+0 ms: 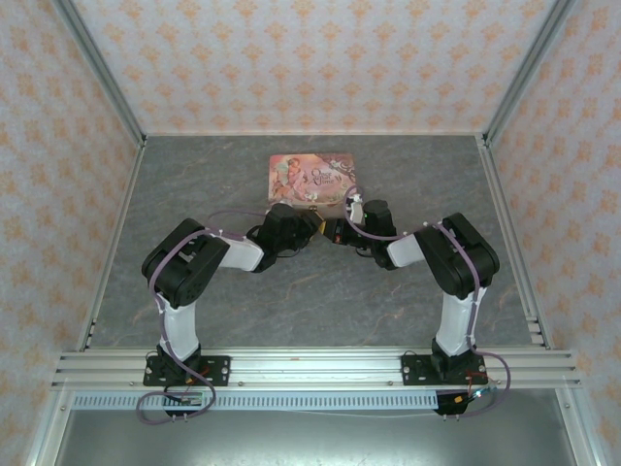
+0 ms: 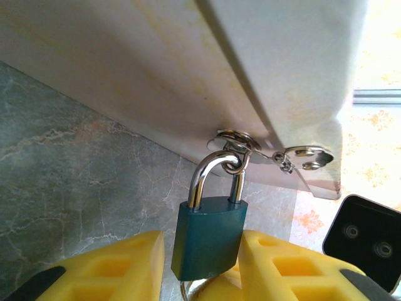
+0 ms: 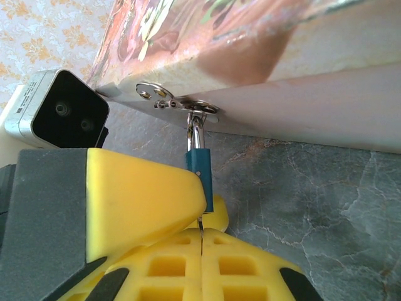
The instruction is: Unlock a padlock with a key
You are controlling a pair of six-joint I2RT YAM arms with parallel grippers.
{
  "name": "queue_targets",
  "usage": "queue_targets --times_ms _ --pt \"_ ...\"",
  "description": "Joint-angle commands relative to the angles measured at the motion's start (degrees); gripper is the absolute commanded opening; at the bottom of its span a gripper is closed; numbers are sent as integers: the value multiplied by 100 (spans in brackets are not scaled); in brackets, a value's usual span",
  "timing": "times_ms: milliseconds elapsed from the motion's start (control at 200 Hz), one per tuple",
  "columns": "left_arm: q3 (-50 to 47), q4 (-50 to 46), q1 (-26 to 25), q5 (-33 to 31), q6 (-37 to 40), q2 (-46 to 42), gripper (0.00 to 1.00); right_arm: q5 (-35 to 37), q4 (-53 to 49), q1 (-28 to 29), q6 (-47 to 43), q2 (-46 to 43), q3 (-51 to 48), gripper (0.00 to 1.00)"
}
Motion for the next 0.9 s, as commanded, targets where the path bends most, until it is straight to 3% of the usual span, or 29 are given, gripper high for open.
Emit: queue_targets --times_ms 0,330,896 --pt "-12 -260 -38 -333 194 26 36 -69 366 19 -23 -29 171 0" --pt "-68 -166 -34 -737 413 -284 45 -82 372 19 -16 -27 173 0" --pt "110 27 -39 -402 290 -46 32 -137 432 24 71 14 196 0"
